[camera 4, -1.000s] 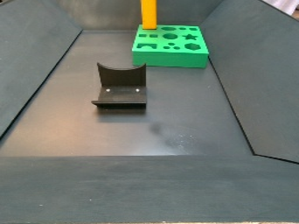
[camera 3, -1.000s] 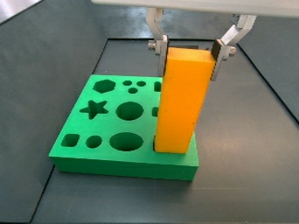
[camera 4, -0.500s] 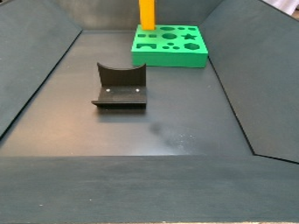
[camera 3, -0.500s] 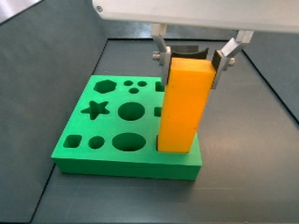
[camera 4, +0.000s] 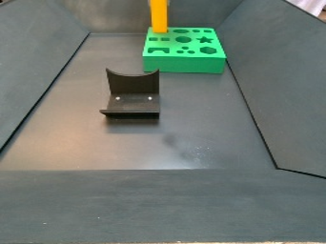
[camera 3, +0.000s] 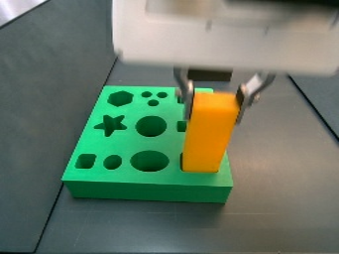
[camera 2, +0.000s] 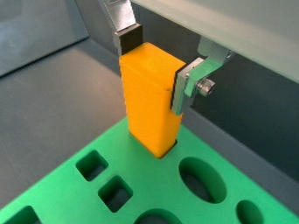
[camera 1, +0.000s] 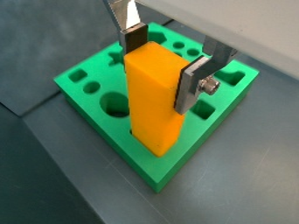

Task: Pick up the rectangle object. Move up. Move to above the board. Insert the rectangle object.
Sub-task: Insert the rectangle object.

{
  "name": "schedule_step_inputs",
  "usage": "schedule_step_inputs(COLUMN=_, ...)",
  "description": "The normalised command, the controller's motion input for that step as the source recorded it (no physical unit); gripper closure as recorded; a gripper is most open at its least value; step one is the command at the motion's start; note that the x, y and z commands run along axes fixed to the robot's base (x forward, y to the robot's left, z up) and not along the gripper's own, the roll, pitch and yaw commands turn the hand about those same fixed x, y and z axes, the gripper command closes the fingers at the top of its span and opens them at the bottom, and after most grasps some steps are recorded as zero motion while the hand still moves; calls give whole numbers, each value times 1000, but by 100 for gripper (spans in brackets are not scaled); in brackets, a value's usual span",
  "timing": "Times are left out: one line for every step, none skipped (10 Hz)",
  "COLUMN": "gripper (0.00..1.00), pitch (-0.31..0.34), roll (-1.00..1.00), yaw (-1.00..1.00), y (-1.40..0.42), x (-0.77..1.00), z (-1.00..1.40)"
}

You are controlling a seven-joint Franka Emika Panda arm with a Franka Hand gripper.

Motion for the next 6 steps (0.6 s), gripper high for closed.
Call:
schedule_step_inputs(gripper=100, pitch=-109, roll=0, yaw=49, y=0, x=83, z=-820)
schedule_step_inputs(gripper=100, pitch=-70, roll=-106, yaw=77, y=26, x=191, z=-657)
schedule_step_inputs(gripper=100, pitch=-66, roll=-83, yaw=29, y=54, x=157, z=-523)
schedule_step_inputs(gripper=100, pitch=-43, roll=-51, yaw=40, y=29, x=217, z=-369)
schedule_step_inputs(gripper=100, pitch=-23, roll=-111, yaw=0, y=103, x=0, z=0)
schedule_step_inputs(gripper=100, pitch=0, roll=0, yaw=0, y=0, x=0, z=0)
